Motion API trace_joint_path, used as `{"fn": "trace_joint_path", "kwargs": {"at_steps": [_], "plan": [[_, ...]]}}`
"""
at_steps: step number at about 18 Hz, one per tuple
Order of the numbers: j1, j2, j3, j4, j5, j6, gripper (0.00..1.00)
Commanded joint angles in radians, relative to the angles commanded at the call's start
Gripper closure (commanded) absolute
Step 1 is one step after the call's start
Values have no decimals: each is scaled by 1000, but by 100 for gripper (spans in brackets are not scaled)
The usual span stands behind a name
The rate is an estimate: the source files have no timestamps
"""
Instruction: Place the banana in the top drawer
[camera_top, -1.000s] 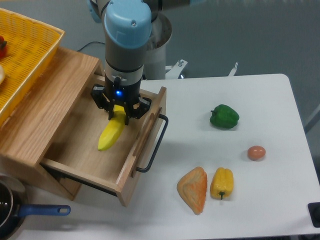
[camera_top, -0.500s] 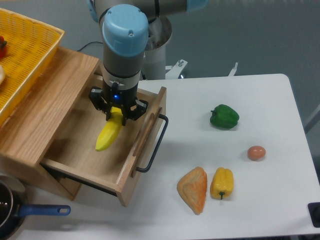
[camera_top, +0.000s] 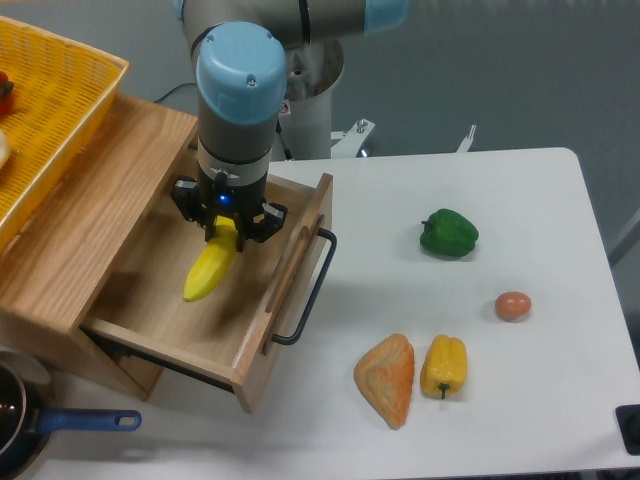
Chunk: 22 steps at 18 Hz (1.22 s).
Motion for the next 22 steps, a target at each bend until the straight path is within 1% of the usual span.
{"fn": "trace_joint_path", "kwargs": {"at_steps": [3,5,22], "plan": [[-2,-3,-6,0,0,0,59],[-15,-8,-9,0,2,0,59],[-15,-15,-26,6,2,2,56]]}}
